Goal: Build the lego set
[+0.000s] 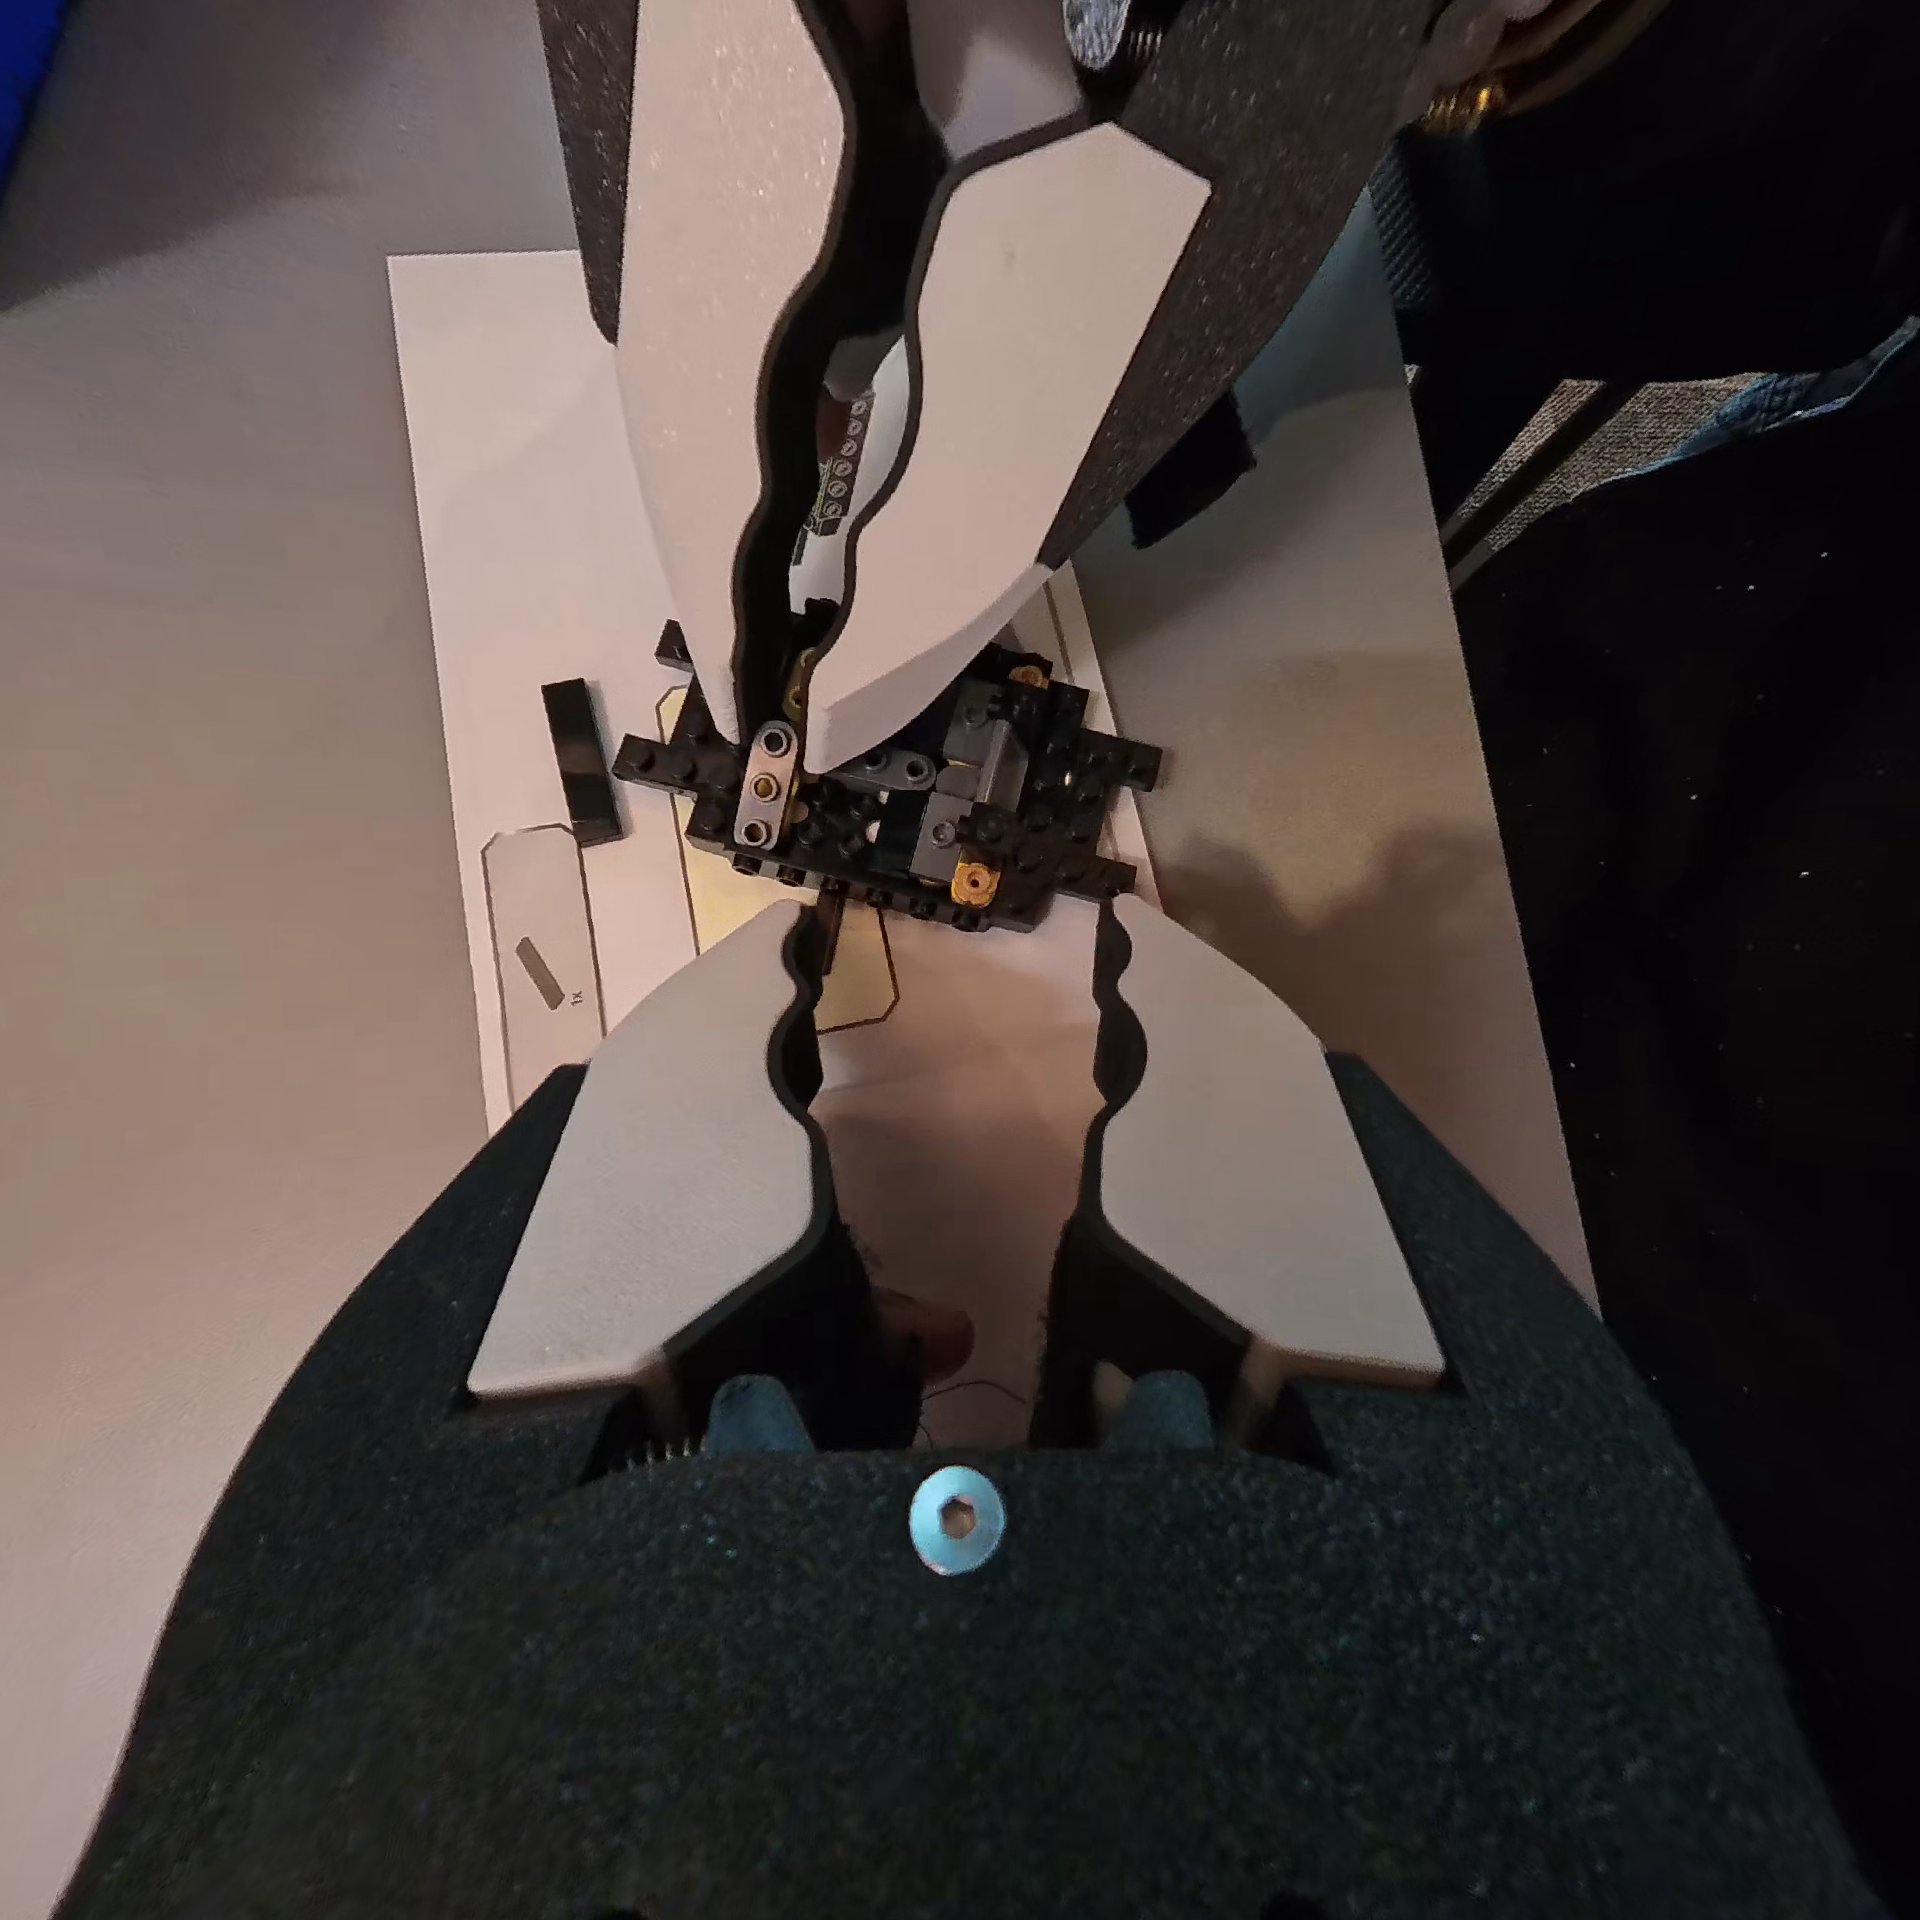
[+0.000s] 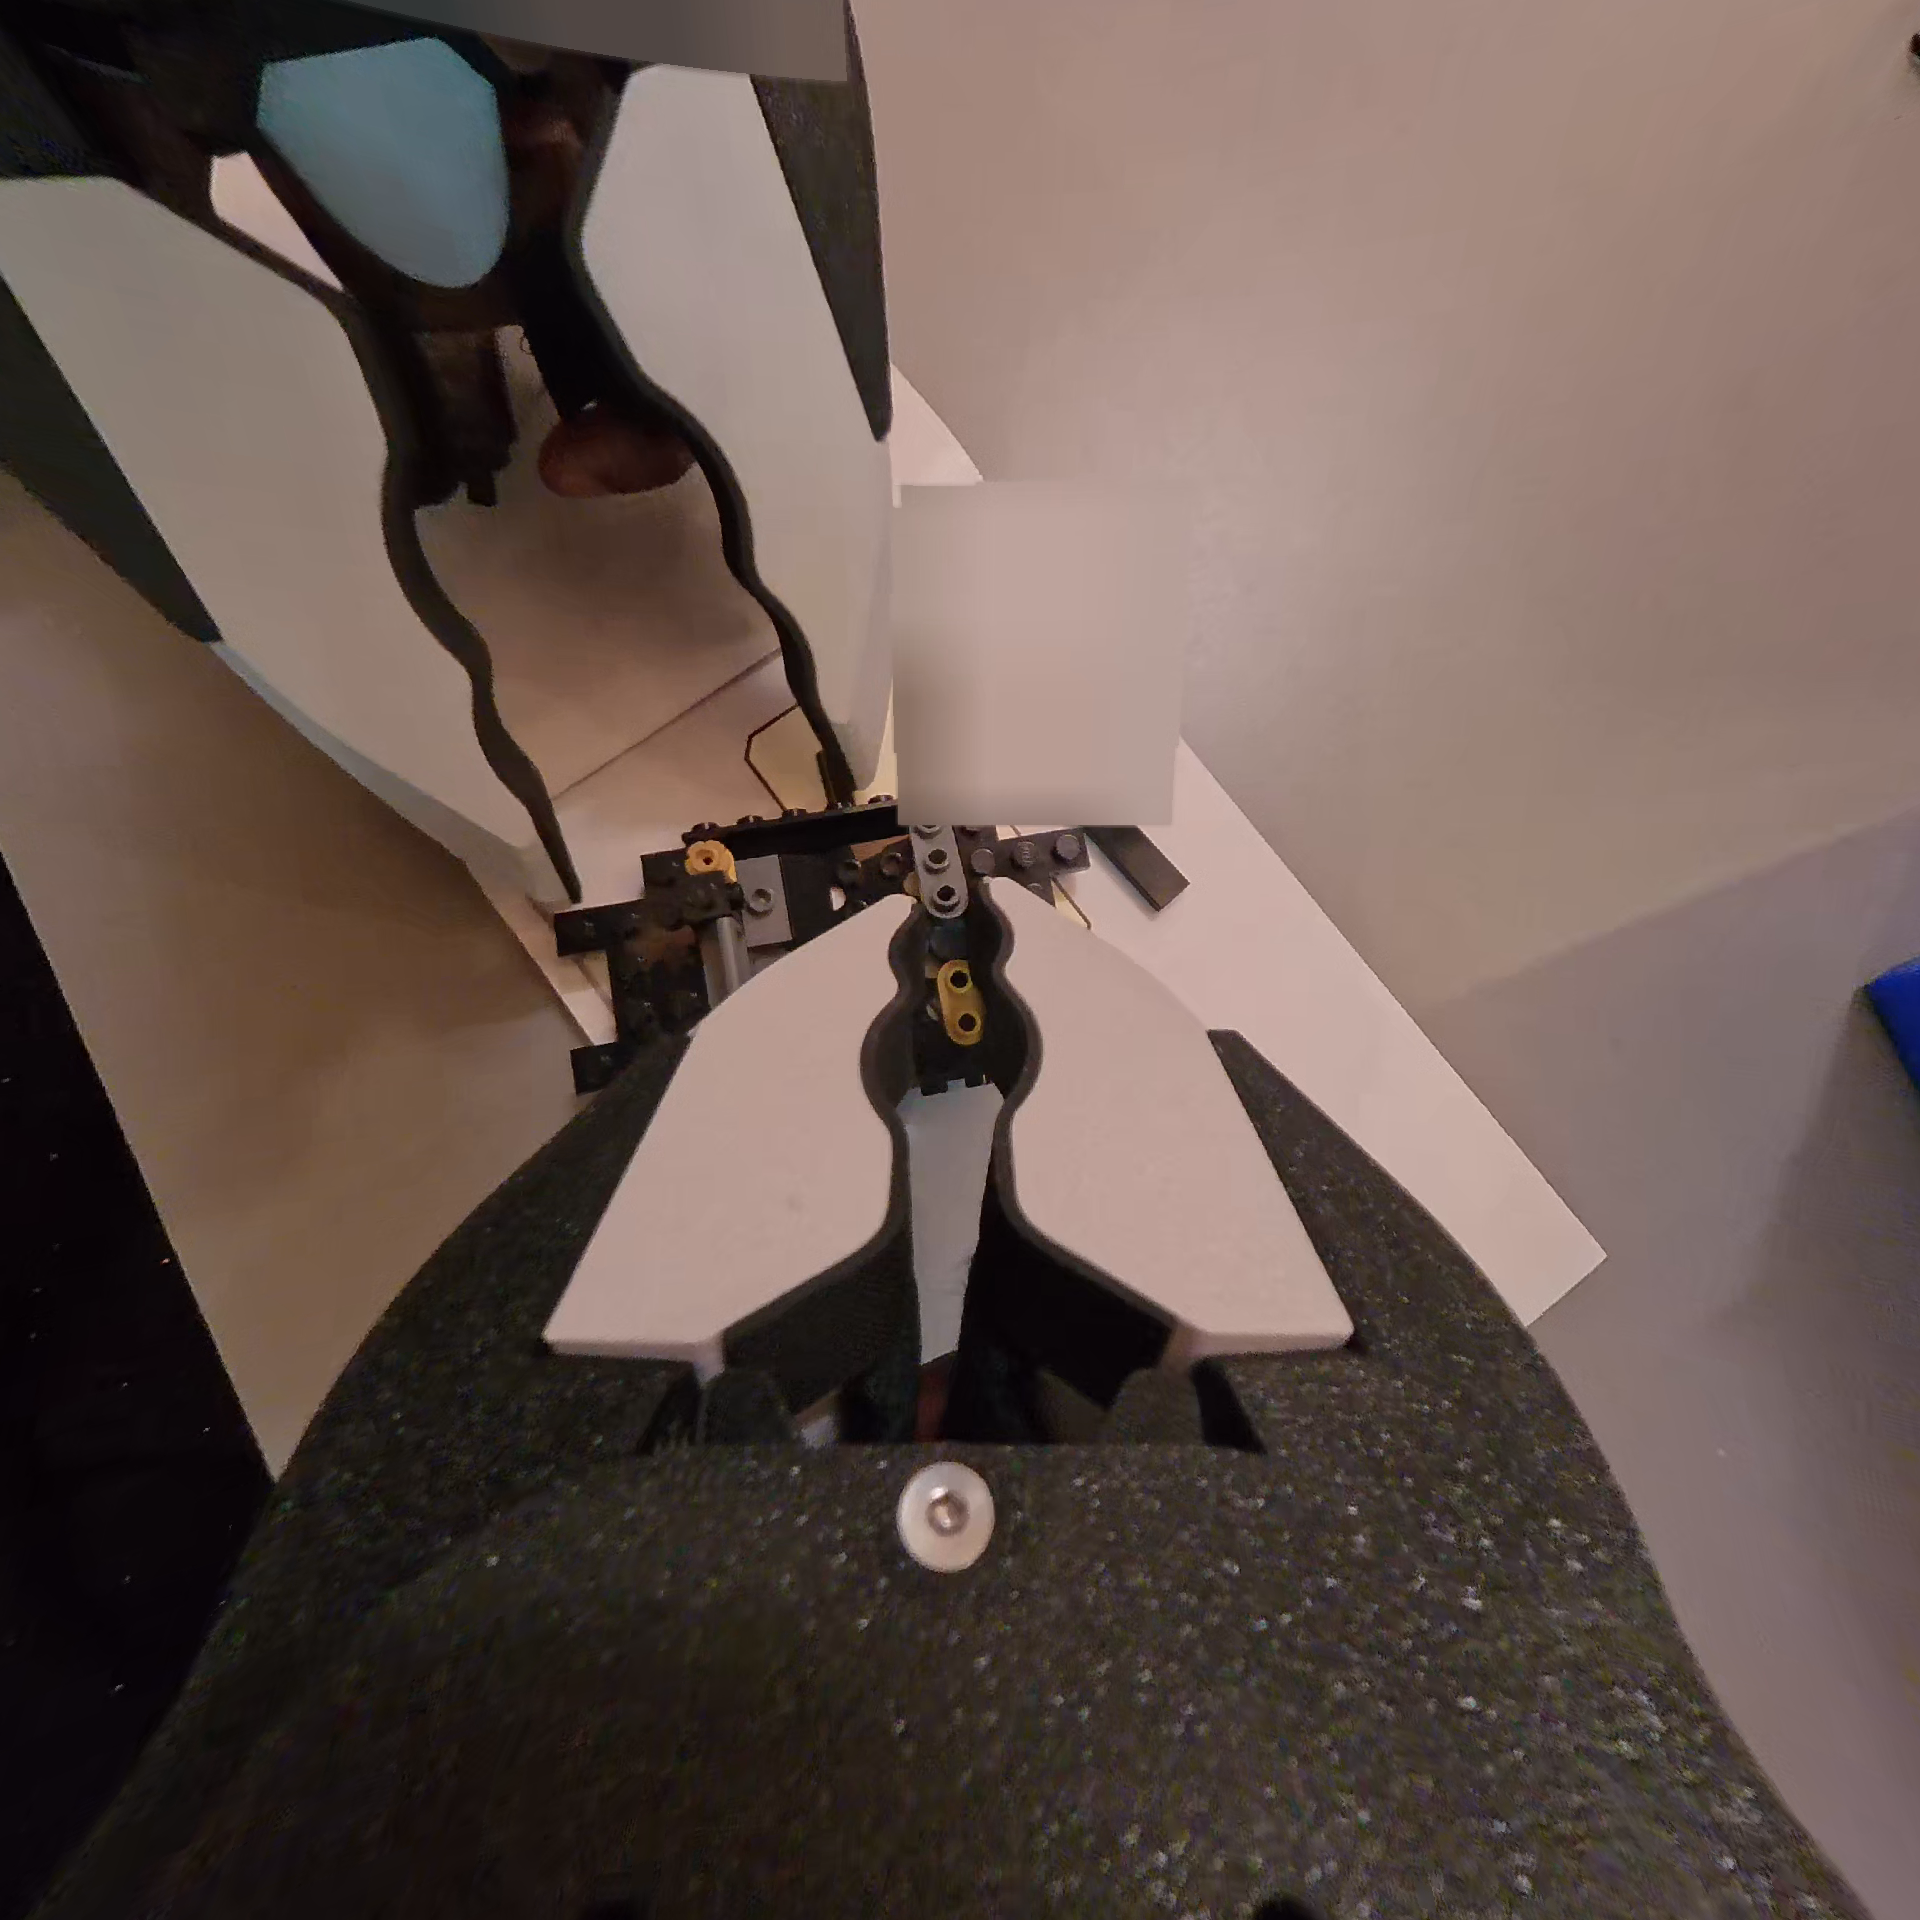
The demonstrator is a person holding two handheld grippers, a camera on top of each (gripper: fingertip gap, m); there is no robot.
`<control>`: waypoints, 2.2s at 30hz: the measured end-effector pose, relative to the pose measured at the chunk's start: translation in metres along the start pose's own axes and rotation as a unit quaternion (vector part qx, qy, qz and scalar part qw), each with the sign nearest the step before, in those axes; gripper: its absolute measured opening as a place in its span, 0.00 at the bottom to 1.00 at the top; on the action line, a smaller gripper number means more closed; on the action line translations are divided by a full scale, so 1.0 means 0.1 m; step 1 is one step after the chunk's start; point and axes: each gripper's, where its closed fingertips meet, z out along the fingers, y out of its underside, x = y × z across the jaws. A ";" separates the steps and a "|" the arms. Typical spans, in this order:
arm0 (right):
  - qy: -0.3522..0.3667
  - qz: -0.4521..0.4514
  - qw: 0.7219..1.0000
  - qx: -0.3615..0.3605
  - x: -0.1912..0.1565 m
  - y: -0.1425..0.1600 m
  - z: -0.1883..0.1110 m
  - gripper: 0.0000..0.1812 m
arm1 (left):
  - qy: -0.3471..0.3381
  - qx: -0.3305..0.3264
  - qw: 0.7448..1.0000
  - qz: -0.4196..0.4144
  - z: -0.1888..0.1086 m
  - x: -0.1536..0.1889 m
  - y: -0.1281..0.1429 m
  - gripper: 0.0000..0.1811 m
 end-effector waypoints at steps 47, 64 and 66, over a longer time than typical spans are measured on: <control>-0.076 -0.040 0.995 -0.042 0.00 -0.06 0.02 0.00 | 0.023 0.019 1.000 -0.010 0.01 0.03 -0.02 0.33; -0.112 0.034 0.979 -0.165 -0.03 -0.01 0.04 0.00 | 0.019 0.021 1.000 0.012 0.02 0.02 -0.01 0.32; -0.115 0.031 0.977 -0.177 -0.03 -0.01 0.04 0.00 | 0.019 0.021 0.999 0.016 0.02 0.02 0.00 0.32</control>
